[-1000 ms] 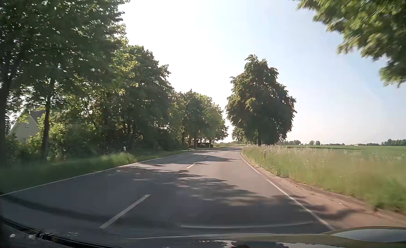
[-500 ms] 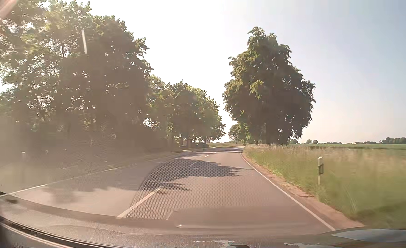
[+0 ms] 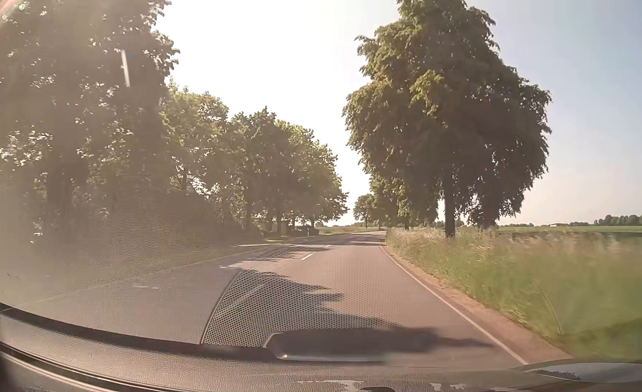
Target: Follow the waypoints while adhering to traffic rules and regulations
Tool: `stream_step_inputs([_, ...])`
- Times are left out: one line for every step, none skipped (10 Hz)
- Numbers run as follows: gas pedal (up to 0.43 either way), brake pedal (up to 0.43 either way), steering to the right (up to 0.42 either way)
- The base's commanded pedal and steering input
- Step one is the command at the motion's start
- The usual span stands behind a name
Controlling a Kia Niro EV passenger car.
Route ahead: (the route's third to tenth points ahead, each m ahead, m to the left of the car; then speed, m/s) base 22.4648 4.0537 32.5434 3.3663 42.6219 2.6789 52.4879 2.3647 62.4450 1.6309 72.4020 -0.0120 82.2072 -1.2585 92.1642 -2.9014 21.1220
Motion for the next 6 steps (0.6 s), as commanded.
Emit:
stream_step_inputs([0.248, 0.000, 0.013])
stream_step_inputs([0.248, 0.000, 0.014])
stream_step_inputs([0.248, 0.000, 0.015])
stream_step_inputs([0.248, 0.000, 0.016])
stream_step_inputs([0.248, 0.000, 0.016])
stream_step_inputs([0.248, 0.000, 0.016])
